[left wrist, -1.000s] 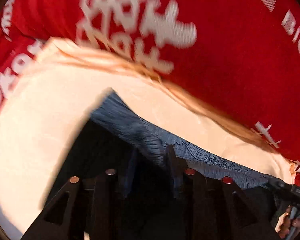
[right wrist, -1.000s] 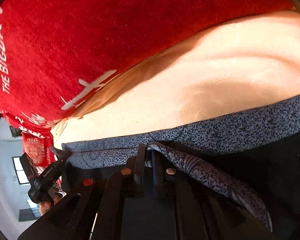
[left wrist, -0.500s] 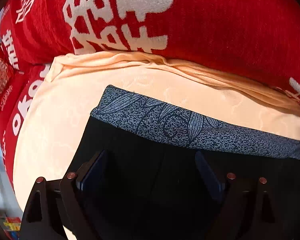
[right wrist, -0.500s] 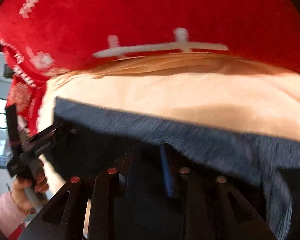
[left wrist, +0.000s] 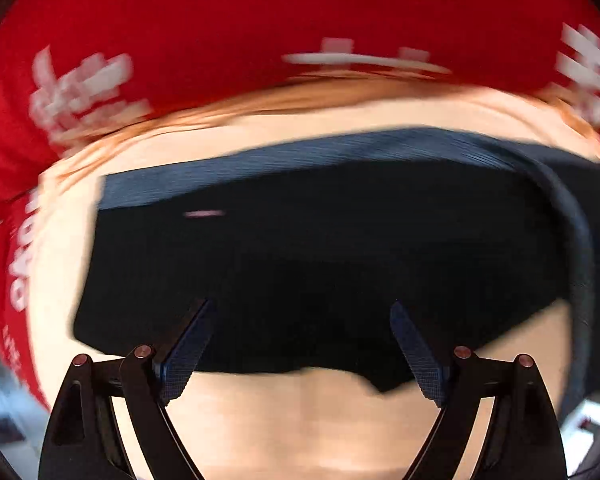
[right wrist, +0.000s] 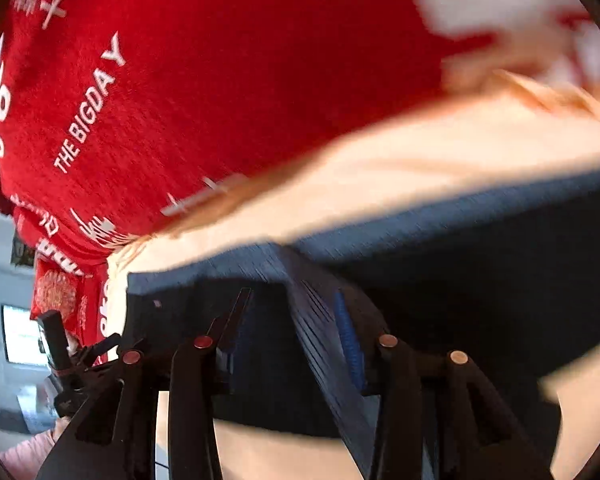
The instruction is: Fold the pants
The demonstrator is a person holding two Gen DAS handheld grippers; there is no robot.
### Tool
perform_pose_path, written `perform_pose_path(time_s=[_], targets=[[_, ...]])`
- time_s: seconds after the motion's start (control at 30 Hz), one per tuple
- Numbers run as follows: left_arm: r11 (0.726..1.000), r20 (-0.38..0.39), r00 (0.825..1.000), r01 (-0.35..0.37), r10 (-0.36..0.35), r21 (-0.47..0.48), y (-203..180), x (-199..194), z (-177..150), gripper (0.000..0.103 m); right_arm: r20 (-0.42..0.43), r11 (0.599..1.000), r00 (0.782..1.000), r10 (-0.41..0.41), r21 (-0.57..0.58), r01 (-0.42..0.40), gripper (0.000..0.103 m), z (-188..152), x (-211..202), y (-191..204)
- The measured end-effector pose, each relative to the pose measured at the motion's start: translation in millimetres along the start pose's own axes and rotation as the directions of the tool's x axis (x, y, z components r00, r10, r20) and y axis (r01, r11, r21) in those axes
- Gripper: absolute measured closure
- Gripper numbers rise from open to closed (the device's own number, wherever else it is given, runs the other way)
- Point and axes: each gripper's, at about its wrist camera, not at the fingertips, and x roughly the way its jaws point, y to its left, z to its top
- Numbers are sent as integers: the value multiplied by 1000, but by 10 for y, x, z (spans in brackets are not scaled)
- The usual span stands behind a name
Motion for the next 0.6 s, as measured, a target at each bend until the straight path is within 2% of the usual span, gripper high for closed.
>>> perform_pose_path(time_s=[0.07,0.13,0.2,0.23,0.33,0.43,0.5,0.6], targets=[[995,-10,997,79,-79,67,-350,-26,-28,13,-7,997,1000,-9,77,9,58,-327,-175,-204],[977,-21,987,162,-161,135,-728,-52,-60,13,-6,991,1000,-30,130,30,58,-612,-344,-440],[951,-39,971,240,-237,197,-1060,-54,-100,13,-15,979,999,-52,196,54,58,-965,-459,-647],[928,-55,959,283,-278,241,-1289,-49,-134,13,-19,970,998,-62,233,65,58,-1126,-520,-748],[885,-95,936,350,-338,308,-1726,10,-227,13,-14,934,997,-77,349,77,58,-1658,-710,-1028],[848,-141,913,408,-384,337,-2032,78,-309,13,1,887,998,-64,458,57,53,-2133,-729,-1219],[837,-159,910,414,-382,358,-2125,129,-360,13,13,852,999,-49,522,35,52,-2382,-679,-1299],[837,-188,905,424,-381,346,-2264,194,-404,13,75,807,997,0,588,-44,52,-2634,-610,-1382]])
